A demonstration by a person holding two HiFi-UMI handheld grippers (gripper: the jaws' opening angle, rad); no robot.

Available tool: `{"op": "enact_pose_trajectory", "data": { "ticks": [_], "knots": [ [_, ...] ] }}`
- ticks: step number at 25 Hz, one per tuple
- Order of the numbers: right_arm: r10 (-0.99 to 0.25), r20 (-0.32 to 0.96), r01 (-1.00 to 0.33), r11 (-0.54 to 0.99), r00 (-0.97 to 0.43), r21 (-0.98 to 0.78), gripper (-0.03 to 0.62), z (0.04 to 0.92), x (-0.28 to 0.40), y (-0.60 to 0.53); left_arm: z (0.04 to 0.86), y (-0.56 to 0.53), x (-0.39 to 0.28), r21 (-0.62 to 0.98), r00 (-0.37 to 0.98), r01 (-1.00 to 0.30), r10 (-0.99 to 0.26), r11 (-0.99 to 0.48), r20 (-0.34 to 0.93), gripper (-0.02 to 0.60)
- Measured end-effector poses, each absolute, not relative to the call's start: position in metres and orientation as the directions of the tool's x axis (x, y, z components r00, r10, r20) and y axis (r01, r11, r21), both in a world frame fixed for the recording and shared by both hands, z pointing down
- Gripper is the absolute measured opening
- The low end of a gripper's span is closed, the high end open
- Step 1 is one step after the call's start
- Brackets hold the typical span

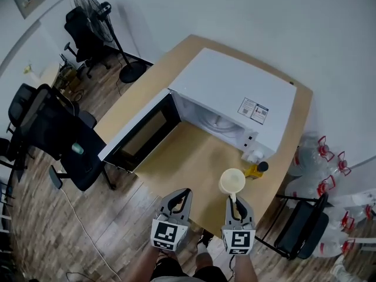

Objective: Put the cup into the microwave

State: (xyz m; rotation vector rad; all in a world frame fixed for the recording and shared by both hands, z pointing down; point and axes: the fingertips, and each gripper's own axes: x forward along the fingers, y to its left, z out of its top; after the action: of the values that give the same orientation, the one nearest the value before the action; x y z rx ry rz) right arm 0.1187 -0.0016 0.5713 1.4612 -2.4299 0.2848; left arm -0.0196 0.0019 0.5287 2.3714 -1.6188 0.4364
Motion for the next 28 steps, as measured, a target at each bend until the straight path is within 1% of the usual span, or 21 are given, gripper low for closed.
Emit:
{"op": "enact_pose_trajectory", "data": {
  "ticks": [15, 20, 28],
  "knots": [
    [-0.833, 0.191, -0.846, 0.533, -0.520, 0.020, 0.046, 0.470, 0.098, -0.004, 0.439, 0.009, -0.036, -0.036, 0.274, -0.956, -0.933, -0.290, 0.235, 0.025],
    [-0.824, 0.157, -0.832, 0.555, -0.544, 0.031, 0.046, 0.453, 0.093, -0.008, 0.425, 0.010, -0.039, -0.056, 0.258, -0.960, -0.943, -0.274, 0.209, 0.025],
    [-0.828, 0.146, -0.834, 0.550, -0.541, 0.032, 0.046, 0.447, 0.084, -0.034, 0.419, -0.004, -0.054, -0.064, 0.242, -0.964, -0.951, -0.258, 0.195, 0.025]
  ]
}}
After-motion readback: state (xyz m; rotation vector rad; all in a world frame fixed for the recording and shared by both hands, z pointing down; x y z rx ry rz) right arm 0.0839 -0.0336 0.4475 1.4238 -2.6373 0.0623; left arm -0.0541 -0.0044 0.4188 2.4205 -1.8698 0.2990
